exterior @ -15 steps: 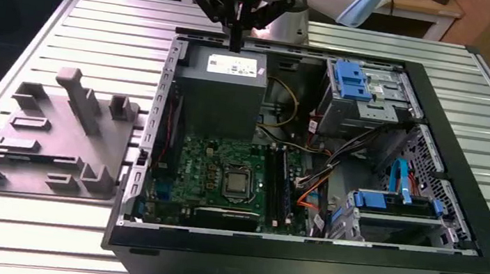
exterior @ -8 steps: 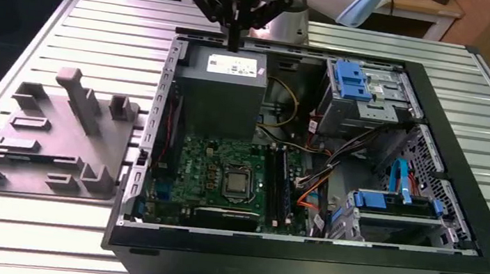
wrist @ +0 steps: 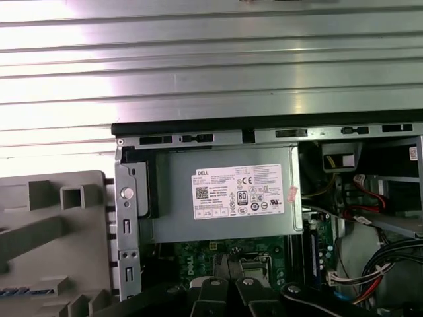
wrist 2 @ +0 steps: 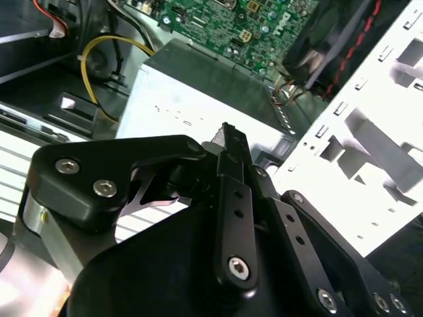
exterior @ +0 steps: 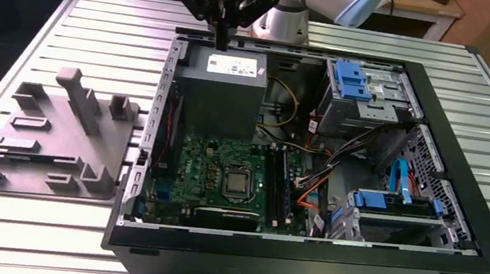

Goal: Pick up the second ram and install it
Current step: 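Reach for the second ram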

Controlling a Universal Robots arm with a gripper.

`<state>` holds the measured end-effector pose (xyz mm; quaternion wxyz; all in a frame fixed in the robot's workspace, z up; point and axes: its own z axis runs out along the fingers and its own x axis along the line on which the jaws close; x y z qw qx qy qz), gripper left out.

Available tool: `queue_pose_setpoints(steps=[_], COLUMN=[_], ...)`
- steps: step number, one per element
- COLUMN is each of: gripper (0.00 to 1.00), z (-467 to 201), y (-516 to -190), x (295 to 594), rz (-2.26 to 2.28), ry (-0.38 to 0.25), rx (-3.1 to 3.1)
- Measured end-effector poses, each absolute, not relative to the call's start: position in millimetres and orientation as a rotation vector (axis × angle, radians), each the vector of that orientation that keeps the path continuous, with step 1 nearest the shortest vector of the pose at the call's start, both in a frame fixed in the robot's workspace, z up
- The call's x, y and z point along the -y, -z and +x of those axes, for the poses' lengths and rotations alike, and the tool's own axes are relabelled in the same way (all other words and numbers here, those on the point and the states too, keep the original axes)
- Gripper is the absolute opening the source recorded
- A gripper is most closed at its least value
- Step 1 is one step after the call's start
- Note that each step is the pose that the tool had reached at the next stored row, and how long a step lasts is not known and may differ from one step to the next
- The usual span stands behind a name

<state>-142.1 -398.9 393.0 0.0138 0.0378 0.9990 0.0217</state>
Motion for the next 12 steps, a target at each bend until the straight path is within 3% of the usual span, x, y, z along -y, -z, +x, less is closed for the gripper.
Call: queue_pose_setpoints(steps=[12], gripper=[0.10], z=[-177], y=[-392], x=[399], rz=[0.117], ry=[-0.068], rx=[-3.106])
